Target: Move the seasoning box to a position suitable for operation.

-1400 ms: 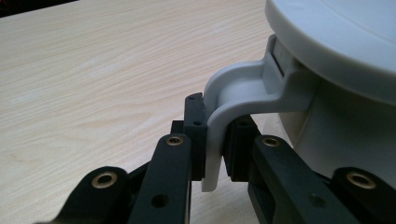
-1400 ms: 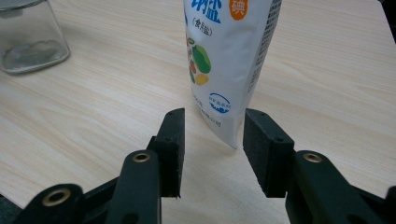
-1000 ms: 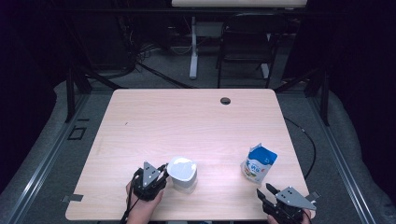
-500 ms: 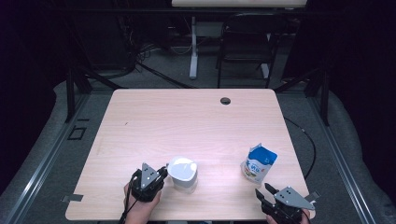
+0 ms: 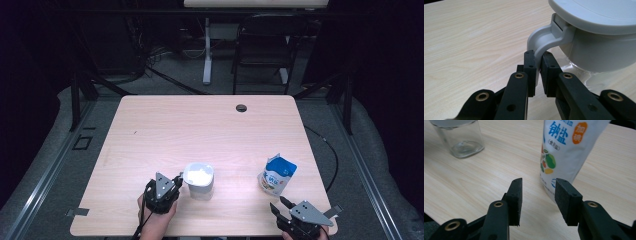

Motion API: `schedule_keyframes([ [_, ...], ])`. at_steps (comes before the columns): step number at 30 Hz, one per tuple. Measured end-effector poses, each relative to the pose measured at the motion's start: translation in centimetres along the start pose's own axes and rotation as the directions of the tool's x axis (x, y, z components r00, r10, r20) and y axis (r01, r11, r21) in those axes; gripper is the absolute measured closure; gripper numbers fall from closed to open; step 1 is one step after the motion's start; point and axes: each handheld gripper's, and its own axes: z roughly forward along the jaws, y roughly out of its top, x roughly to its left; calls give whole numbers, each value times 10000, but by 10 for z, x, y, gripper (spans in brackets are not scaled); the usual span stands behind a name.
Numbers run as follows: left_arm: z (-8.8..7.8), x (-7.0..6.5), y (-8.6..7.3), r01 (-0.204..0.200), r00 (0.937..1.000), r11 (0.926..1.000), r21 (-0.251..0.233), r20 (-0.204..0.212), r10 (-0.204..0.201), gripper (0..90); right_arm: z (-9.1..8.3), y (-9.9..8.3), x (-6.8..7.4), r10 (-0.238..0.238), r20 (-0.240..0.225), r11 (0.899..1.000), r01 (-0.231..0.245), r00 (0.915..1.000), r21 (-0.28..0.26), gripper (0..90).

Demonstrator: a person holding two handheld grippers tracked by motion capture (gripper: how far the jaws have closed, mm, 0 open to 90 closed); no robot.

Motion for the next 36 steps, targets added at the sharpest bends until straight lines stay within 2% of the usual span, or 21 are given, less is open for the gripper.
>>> schedule_keyframes([
  [7, -9, 0, -4, -164, 9986, 9998, 80, 501, 160, 824, 4, 4, 11, -254, -303, 9997, 254, 9992, -3, 580],
  [12, -11, 5, -5, -21, 9974, 10000, -23, 715, 23, 757, 6, 6, 15, -367, -416, 9993, 367, 9985, -7, 580],
  [16, -18, 9, -4, 42, 9967, 10000, -22, 808, -40, 709, 11, 8, 19, -397, -546, 9992, 399, 9977, 10, 589],
  [20, -26, 13, -4, 290, 9957, 9992, -271, 891, -265, 658, 14, 10, 22, -474, -700, 9988, 478, 9964, 36, 597],
  [21, -29, 15, -2, 505, 9933, 9979, -398, 1061, -460, 658, 15, 11, 23, -540, -742, 9985, 545, 9958, 53, 603],
  [28, -26, 22, 4, 621, 9894, 9976, -296, 1331, -577, 656, 20, 18, 32, -862, -893, 9962, 868, 9923, 32, 629],
  [30, -25, 26, 6, 625, 9850, 9975, -327, 1633, -563, 668, 23, 23, 36, -939, -925, 9956, 938, 9913, -48, 630],
  [33, -25, 31, 12, 615, 9820, 9975, -346, 1809, -543, 652, 30, 32, 43, -1080, -961, 9941, 1068, 9895, -168, 656],
  [36, -25, 34, 16, 625, 9818, 9978, -203, 1812, -578, 634, 36, 41, 47, -1197, -1163, 9927, 1175, 9860, -257, 676],
])
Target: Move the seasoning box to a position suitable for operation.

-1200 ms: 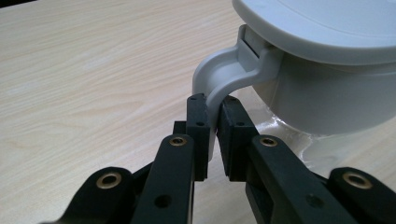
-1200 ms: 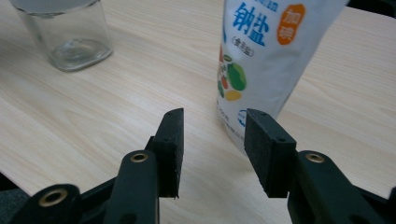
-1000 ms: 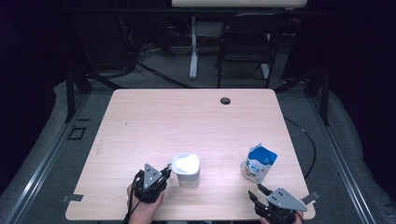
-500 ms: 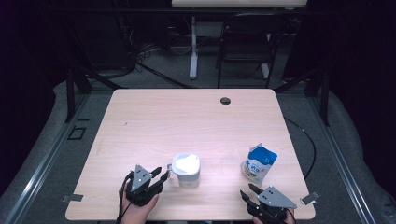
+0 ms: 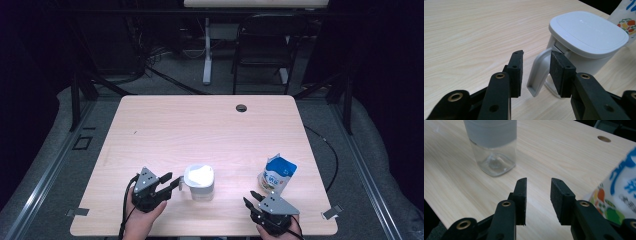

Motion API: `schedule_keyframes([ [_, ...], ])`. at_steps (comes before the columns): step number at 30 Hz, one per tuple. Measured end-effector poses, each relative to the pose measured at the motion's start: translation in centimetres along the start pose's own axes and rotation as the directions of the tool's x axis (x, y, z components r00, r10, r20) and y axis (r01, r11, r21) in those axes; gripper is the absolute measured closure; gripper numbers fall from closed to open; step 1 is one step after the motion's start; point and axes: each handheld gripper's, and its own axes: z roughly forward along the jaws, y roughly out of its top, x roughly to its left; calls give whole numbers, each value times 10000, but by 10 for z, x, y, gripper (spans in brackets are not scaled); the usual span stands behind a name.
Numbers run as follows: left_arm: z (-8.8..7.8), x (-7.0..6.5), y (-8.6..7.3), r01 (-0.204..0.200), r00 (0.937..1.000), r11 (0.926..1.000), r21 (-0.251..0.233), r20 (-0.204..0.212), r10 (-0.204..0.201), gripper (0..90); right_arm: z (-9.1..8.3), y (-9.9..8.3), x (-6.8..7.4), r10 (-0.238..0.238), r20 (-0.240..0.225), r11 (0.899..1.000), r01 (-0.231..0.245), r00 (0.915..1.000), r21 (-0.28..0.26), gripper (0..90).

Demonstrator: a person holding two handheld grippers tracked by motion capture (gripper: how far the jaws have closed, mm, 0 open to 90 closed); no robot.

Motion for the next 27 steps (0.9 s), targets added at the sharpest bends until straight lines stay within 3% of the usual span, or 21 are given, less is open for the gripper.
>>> schedule_keyframes([
  [2, 0, 1, 1, 23, 10000, 10000, -61, 39, -22, 635, 2, 4, 0, -46, -23, 10000, 46, 10000, -21, 694],
  [3, 1, 2, 4, -29, 9999, 10000, 42, 146, 28, 642, 7, 12, 0, -18, -337, 10000, 15, 9994, -83, 709],
  [7, 3, 3, 9, -116, 9998, 9998, 177, 186, 113, 658, 14, 24, -1, -23, -368, 9999, 17, 9993, -164, 711],
  [10, 5, 4, 13, -60, 9998, 9998, 165, 164, 58, 656, 24, 38, -7, 564, -512, 9978, -580, 9971, -315, 710],
  [13, 8, 4, 18, -5, 9997, 9999, 126, 236, 2, 663, 31, 44, -9, 843, -649, 9949, -877, 9943, -508, 715],
  [18, 12, 5, 27, -312, 9983, 9988, 373, 505, 293, 716, 38, 47, -7, 377, -510, 9989, -389, 9980, -242, 720],
  [27, 12, -2, 42, -662, 9940, 9970, 399, 902, 624, 803, 45, 63, -10, 555, -770, 9972, -591, 9955, -453, 748],
])
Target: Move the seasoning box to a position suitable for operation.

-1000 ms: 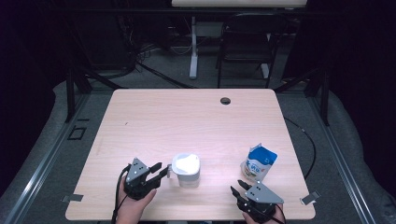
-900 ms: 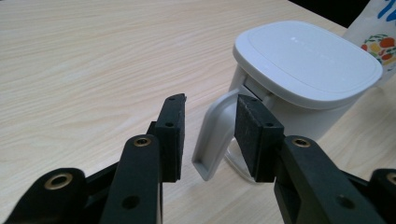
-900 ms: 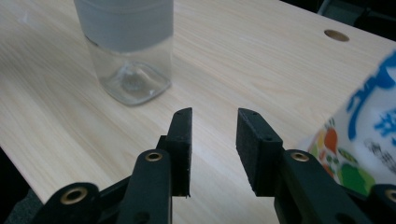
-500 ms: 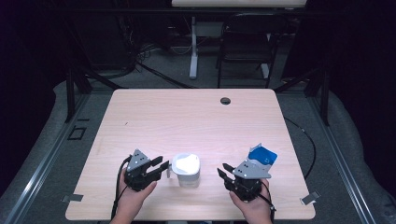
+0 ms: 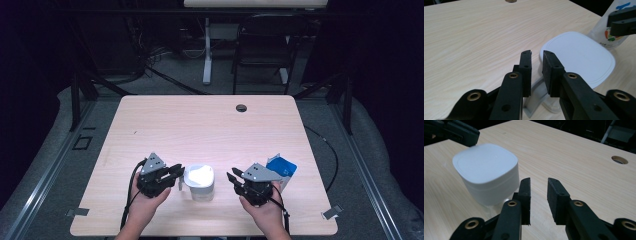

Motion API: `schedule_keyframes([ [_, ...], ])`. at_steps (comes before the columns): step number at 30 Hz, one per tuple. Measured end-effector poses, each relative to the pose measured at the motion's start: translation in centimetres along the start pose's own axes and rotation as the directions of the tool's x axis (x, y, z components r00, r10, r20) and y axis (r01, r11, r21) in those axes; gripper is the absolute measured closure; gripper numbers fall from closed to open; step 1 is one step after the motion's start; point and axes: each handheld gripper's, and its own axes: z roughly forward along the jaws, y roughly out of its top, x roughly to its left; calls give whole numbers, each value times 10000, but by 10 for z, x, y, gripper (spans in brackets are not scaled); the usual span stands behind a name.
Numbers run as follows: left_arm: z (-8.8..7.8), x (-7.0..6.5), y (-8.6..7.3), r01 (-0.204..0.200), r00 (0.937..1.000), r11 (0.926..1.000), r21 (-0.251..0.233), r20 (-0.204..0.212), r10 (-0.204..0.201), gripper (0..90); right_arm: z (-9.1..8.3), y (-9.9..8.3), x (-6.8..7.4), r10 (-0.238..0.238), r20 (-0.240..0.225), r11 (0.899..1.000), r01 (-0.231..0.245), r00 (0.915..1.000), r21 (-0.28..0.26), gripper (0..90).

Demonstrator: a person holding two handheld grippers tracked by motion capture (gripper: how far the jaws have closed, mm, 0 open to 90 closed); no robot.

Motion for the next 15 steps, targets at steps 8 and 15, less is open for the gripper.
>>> schedule_keyframes([
  [8, -2, -1, 8, -442, 9988, 9987, 263, 228, 436, 900, 6, 15, 1, -182, -172, 9998, 181, 9997, -83, 844],
  [15, -2, -4, 10, -712, 9963, 9958, 571, 522, 682, 900, 10, 14, 8, -610, -286, 9975, 619, 9977, 327, 900],
])
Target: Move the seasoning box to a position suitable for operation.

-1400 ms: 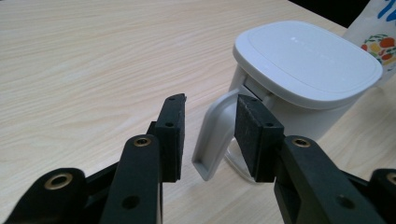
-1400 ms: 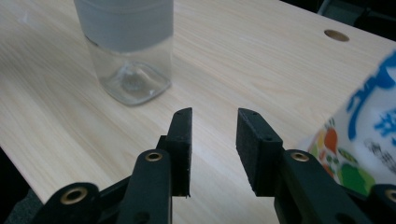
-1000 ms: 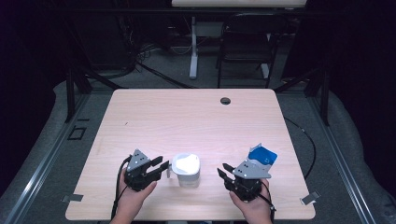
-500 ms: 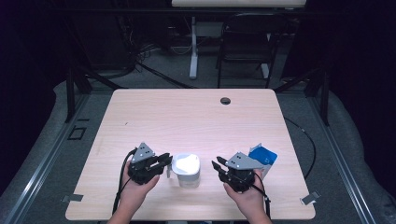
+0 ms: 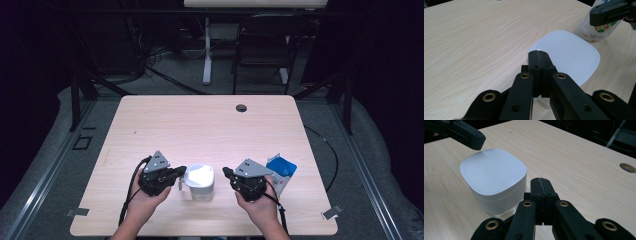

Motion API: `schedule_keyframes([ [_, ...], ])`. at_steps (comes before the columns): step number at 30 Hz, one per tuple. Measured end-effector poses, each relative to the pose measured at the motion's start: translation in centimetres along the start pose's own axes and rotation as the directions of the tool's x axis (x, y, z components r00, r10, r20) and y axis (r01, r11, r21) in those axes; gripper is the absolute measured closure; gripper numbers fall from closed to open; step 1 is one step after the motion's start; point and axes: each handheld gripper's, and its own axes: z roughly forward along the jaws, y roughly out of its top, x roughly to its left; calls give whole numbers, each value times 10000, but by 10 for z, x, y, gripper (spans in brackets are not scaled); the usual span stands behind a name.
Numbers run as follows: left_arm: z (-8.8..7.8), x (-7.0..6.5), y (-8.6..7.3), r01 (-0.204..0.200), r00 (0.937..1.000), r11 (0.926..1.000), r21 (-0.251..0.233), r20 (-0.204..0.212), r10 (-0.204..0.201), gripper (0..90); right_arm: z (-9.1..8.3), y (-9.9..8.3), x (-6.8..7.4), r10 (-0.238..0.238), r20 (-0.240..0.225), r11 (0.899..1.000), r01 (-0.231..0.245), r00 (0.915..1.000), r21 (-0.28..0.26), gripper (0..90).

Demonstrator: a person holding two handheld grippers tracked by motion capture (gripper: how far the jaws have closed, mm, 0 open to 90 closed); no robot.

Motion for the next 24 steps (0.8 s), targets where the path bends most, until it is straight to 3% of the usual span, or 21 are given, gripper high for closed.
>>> schedule_keyframes([
  [7, 2, -4, 0, -212, 9997, 9998, -46, -124, 212, 900, 3, 1, 7, -85, -130, 10000, 84, 9999, -48, 900],
  [24, 3, -5, -3, -150, 9998, 9997, -191, -153, 147, 900, 5, -2, 11, 216, -454, 9997, -211, 9987, 122, 900],
])
